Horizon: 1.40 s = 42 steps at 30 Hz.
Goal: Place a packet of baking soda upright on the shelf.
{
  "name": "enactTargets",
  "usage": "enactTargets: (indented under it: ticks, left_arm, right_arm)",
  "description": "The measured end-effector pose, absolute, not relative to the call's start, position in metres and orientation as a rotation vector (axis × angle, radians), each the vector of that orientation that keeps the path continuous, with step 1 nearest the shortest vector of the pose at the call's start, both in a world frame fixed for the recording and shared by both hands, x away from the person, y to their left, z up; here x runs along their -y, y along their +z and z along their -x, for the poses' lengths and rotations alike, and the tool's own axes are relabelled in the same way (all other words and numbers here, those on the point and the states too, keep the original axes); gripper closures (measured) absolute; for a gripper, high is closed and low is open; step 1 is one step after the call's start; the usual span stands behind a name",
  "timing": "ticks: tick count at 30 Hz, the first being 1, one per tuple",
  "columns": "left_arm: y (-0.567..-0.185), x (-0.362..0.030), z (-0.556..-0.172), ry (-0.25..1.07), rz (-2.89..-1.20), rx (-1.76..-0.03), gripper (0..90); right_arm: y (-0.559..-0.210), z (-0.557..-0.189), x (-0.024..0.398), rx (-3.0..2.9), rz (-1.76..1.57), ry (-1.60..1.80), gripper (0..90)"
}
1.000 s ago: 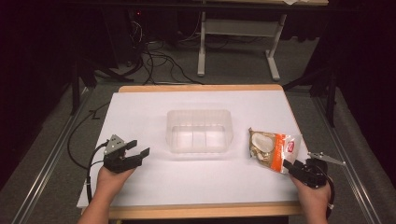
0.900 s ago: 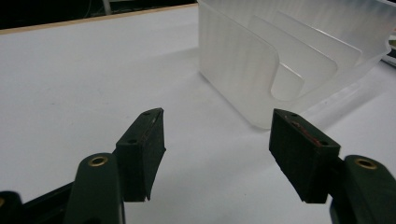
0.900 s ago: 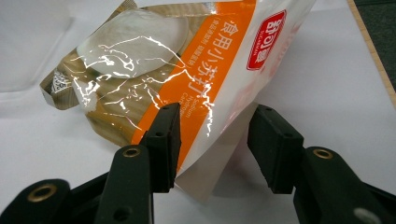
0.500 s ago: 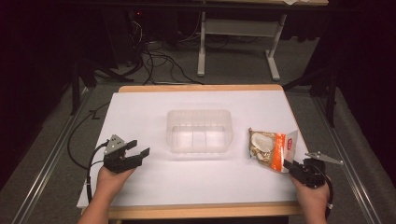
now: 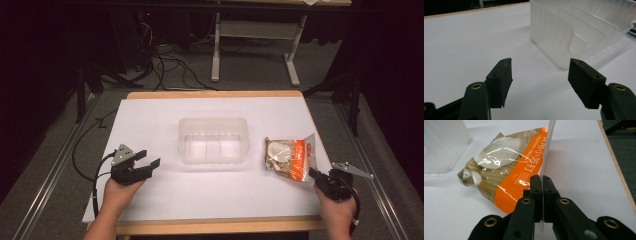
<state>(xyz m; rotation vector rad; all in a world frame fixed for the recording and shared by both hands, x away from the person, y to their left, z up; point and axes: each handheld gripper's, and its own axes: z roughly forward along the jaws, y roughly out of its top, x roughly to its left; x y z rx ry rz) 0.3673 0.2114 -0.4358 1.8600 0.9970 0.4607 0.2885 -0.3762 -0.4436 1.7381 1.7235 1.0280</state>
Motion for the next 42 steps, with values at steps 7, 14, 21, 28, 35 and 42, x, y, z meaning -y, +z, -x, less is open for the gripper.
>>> enactTargets:
  ticks: [7,14,21,28,35,42]
  left_arm:
    - [-0.436,-0.211,-0.368,0.461,-1.861,-0.996,36.2]
    - [-0.436,-0.211,-0.368,0.466,-1.866,-0.996,36.2]
    - [-0.436,-0.212,-0.367,0.47,-1.866,-1.002,36.2]
    - [-0.436,-0.213,-0.367,0.472,-1.864,-1.004,36.2]
    - [-0.437,-0.212,-0.368,0.468,-1.867,-1.001,36.2]
    - [-0.437,-0.209,-0.367,0.464,-1.886,-0.986,36.1]
  right_arm:
    - [-0.432,-0.287,0.369,-1.705,-1.646,1.066,89.8]
    - [-0.417,-0.291,0.362,-1.673,-1.567,1.136,90.0]
    - [-0.4,-0.302,0.353,-1.657,-1.491,1.189,90.0]
    - [-0.384,-0.313,0.343,-1.65,-1.437,1.209,90.0]
    - [-0.393,-0.314,0.338,-1.601,-1.395,1.279,81.7]
    - [-0.401,-0.308,0.35,-1.601,-1.402,1.314,72.3]
